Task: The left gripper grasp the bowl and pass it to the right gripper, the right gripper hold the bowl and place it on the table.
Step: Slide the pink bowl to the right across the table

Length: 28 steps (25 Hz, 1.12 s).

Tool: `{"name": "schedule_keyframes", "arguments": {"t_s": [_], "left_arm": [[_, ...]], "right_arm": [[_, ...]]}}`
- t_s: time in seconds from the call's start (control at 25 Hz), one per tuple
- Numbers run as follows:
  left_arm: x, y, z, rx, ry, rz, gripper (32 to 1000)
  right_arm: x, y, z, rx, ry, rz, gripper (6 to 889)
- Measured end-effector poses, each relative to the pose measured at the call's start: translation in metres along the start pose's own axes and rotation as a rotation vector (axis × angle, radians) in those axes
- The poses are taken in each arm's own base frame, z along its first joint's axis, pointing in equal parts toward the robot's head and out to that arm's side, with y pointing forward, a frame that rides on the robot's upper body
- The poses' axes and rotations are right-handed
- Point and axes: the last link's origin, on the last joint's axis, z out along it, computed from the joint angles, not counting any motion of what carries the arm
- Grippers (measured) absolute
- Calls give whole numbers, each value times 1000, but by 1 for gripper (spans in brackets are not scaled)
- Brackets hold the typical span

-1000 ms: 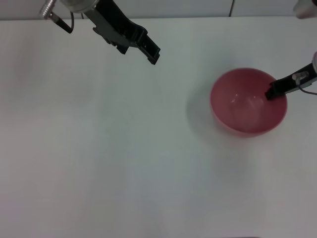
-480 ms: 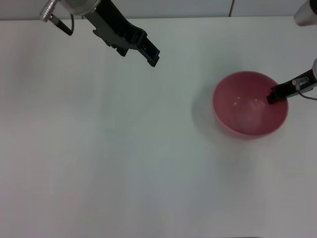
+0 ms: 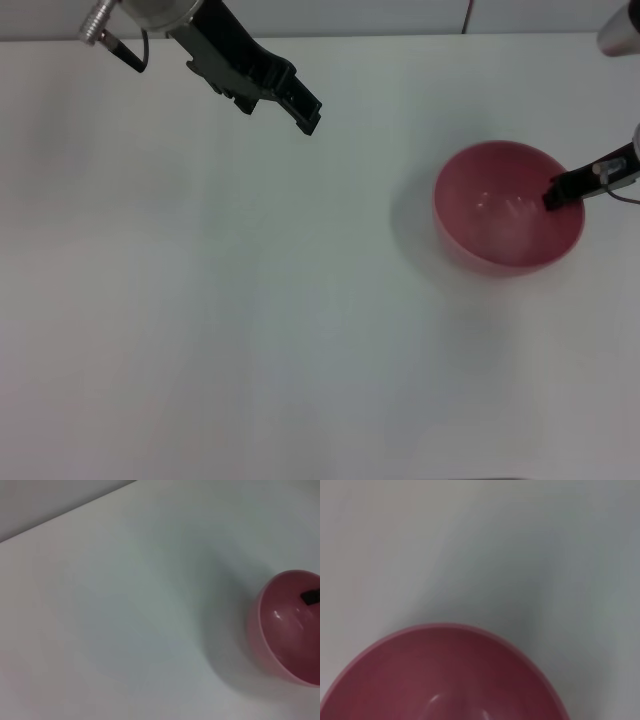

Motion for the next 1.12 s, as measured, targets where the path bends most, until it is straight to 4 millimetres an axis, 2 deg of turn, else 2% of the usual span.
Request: {"name": "schedule_keyframes", "arguments": {"t_s": [0.56,0.8,1.0,1.12], "left_arm": [[-2,-1,1,0,-2,-4,861],[-2,-2,1,-1,-3,-6,861],[-3,-3,1,0,-4,-9,861],[-4,-3,1,0,-3,-10,861]], "right_arm": [[-1,2,1,12,10,-19,35],[-2,2,0,10,11,-23,91],[-4,2,-1,11,7,-26,188],[-4,3,-1,10,8,-27,317]]}}
